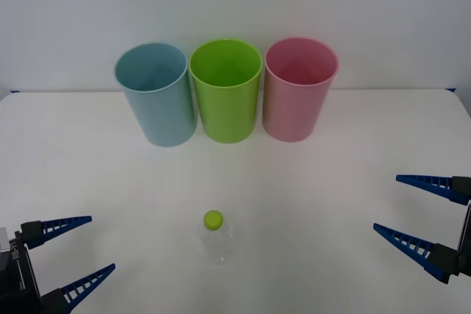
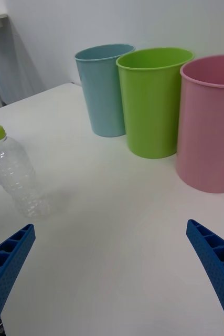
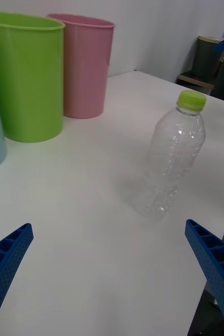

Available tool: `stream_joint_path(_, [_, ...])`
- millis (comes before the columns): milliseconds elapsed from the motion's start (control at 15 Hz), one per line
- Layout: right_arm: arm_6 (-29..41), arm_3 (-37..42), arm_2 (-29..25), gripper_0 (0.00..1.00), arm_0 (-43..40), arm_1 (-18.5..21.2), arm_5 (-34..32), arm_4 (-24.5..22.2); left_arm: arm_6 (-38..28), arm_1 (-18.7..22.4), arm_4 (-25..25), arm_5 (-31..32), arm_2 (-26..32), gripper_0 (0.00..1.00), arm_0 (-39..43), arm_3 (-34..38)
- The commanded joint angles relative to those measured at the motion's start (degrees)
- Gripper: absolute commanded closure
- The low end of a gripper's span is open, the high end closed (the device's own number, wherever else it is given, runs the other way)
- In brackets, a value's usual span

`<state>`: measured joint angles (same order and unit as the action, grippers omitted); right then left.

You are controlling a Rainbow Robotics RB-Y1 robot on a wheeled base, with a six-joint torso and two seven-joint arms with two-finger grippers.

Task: Put cans in the blue bin and PET bottles in the pink bin and trash in the green bin.

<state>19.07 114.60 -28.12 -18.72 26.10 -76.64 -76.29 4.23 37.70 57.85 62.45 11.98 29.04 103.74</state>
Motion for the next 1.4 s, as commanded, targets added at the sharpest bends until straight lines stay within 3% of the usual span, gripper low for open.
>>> stream_joint_path(67, [0.0, 0.0, 0.0, 0.0, 0.0, 0.0, 0.0, 0.0, 2.7, 1.2, 0.1, 0.3, -3.4, 0.0, -2.3, -0.8])
stream_joint_path(267, [0.0, 0.0, 0.0, 0.0, 0.0, 0.0, 0.0, 0.0, 5.5, 1.9, -0.5, 0.9, -8.9, 0.0, -6.9, -5.4])
stream_joint_path(600, [0.0, 0.0, 0.0, 0.0, 0.0, 0.0, 0.0, 0.0, 4.6, 2.8, -2.8, 0.6, -18.0, 0.0, -12.7, -11.1])
stream_joint_path(1400, [0.0, 0.0, 0.0, 0.0, 0.0, 0.0, 0.0, 0.0, 6.1, 2.6, -4.6, -6.5, -28.9, 0.0, -21.3, -11.2])
